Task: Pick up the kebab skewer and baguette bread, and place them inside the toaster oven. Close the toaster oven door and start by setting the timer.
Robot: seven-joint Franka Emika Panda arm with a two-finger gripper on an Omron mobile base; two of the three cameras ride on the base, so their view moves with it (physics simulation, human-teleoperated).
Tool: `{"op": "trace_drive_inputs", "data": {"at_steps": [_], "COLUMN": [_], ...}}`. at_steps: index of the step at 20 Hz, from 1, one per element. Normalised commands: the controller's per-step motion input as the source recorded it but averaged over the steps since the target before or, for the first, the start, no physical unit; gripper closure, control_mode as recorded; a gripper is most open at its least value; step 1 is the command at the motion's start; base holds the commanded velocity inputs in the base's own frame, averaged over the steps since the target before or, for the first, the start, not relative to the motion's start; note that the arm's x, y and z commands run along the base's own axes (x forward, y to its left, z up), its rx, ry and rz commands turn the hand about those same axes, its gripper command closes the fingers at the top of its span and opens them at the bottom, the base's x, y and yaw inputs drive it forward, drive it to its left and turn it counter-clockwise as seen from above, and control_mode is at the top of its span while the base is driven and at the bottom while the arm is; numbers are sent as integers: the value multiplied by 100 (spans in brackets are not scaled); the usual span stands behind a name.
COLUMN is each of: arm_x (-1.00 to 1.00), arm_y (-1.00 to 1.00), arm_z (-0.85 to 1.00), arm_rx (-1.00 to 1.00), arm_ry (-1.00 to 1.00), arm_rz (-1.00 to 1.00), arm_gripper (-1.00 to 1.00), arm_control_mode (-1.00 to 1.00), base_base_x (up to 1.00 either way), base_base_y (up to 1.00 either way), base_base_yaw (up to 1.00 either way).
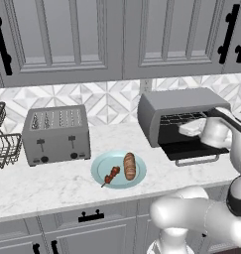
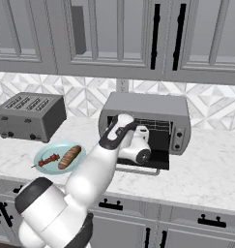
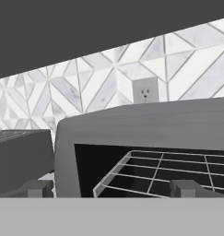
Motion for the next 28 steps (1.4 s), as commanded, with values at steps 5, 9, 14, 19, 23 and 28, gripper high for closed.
{"op": "trace_drive_inputs", "data": {"at_steps": [5,9,14,19,23,28], "arm_x": [40,36,34,21,25,9], "arm_y": [0,-1,-6,-10,-8,-1], "arm_z": [-12,-35,-16,-10,0,16], "arm_rx": [0,0,0,0,0,0], "arm_ry": [0,0,0,0,0,0], "arm_rz": [0,0,0,0,3,6], "arm_gripper": [-100,-100,-100,-100,-100,-100], "arm_control_mode": [-100,-100,-100,-100,-100,-100], "base_base_x": [0,0,0,0,0,0], "base_base_y": [0,0,0,0,0,0], "base_base_yaw": [0,0,0,0,0,0]}}
